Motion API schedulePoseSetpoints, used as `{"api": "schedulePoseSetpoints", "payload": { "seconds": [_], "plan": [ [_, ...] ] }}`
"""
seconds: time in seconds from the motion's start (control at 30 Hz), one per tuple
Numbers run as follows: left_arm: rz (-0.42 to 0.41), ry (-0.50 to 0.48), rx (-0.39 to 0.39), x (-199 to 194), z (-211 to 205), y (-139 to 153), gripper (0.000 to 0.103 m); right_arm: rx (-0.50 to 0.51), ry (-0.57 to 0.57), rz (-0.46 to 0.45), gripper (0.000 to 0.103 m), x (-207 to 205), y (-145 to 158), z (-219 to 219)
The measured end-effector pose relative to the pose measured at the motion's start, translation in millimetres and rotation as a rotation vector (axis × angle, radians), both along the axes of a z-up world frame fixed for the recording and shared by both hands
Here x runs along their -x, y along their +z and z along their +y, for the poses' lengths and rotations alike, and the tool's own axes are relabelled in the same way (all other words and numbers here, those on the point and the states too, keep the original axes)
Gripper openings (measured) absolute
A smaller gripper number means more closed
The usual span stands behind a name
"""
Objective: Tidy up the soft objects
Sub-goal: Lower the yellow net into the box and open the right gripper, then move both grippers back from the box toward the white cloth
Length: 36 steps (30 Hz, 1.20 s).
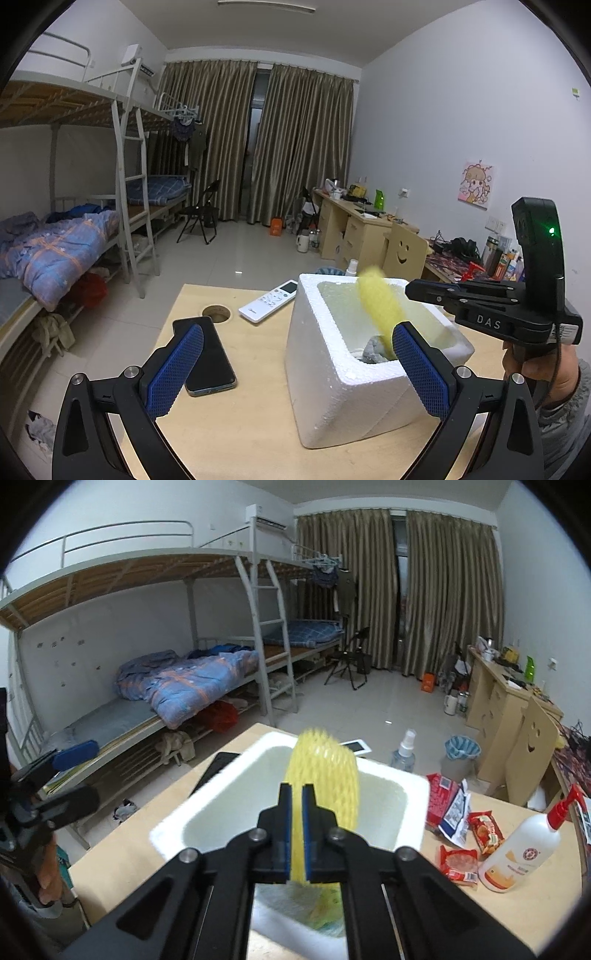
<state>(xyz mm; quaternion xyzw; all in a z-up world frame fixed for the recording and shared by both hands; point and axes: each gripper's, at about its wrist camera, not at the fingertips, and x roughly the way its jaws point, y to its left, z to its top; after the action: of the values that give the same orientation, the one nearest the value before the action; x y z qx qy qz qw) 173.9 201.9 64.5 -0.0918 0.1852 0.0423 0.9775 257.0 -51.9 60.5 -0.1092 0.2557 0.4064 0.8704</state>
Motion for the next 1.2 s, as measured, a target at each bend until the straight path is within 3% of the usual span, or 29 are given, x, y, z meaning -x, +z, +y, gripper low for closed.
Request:
{"api": "schedulePoseSetpoints", "payload": {
  "seconds": [0.17,0.23,0.27,0.3,0.37,0.9,1.2],
  "plan": [
    [0.003,0.008,0.000,5,1,2,0.102,0.020,0.022,0.001,0.008,5,-5,8],
    [0.002,0.010,0.003,5,2,3,0.102,0.034,0.009,-0.004,0.015,4,-5,8],
    [0.002,0.010,0.003,5,2,4,0.102,0.040,-0.006,-0.013,0.032,4,-5,6],
    [0.002,0.012,0.001,5,2,4,0.102,0.044,-0.016,-0.020,0.059,4,-5,6],
    [0.000,0.018,0.001,6,2,5,0.102,0.034,-0.048,-0.054,0.081,9,-5,0],
    [-0.022,-0.005,-0.041,29,-33,20,0.102,-0.031,-0.072,-0.081,0.083,38,8,-37],
    [-0.060,-0.006,-0.064,58,-65,26,0.102,-0.098,-0.091,-0.122,0.093,72,16,-73]
  ]
}}
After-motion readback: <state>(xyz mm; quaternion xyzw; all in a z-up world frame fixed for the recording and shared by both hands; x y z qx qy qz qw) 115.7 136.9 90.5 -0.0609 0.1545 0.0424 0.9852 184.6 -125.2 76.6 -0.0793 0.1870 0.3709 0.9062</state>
